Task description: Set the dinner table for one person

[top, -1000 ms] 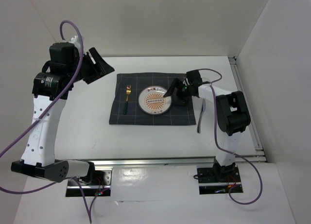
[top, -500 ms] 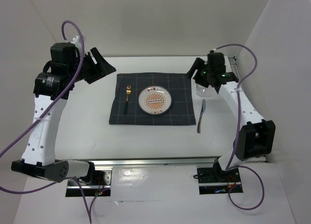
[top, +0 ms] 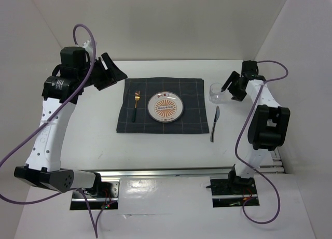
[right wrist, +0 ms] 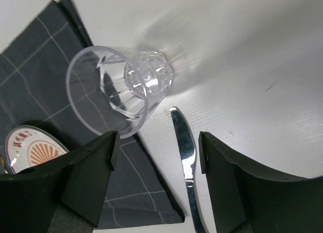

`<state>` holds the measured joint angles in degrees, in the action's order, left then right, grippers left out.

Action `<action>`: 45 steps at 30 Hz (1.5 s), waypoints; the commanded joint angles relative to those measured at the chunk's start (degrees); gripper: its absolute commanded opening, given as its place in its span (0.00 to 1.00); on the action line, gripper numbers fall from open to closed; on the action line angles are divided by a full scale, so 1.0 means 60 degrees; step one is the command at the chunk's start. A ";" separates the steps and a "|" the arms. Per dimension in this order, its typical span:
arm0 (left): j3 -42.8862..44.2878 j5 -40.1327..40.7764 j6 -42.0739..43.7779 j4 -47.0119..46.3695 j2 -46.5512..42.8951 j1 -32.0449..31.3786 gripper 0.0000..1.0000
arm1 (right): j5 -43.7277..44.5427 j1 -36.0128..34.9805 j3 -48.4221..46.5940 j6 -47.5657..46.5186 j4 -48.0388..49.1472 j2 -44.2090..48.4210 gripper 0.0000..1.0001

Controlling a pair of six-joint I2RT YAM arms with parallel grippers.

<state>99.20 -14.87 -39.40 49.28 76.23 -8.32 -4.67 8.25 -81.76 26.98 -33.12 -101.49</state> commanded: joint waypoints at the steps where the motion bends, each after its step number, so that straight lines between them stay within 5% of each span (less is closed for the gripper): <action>1: -0.0039 -0.0202 -0.0026 -0.0405 0.0040 0.0053 0.72 | -0.0189 -0.0028 -0.0539 -0.0264 0.0028 -0.0121 0.75; 12: 0.0048 -0.0202 0.0061 -0.0317 0.0127 0.0053 0.72 | -0.0511 0.0060 -0.0686 -0.0264 0.0570 -0.1218 0.65; 24: 0.0137 -0.0202 0.0062 -0.0317 0.0230 0.0053 0.72 | -0.0060 0.0060 -0.1183 -0.0176 0.0658 -0.1147 0.00; 30: -0.0272 0.0061 -0.0142 -0.0710 0.0113 0.0053 0.71 | 0.1185 -0.1168 -0.2119 -0.0557 0.0337 -0.0736 0.00; 45: -0.0726 0.0296 0.0032 -0.0566 -0.0253 0.0053 0.71 | 0.2168 -0.3104 -0.5502 -0.0103 -0.0602 -0.3634 0.00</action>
<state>95.33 -14.17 -39.42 47.11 76.64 -8.32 5.23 -10.09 -109.54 25.26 -35.14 -121.03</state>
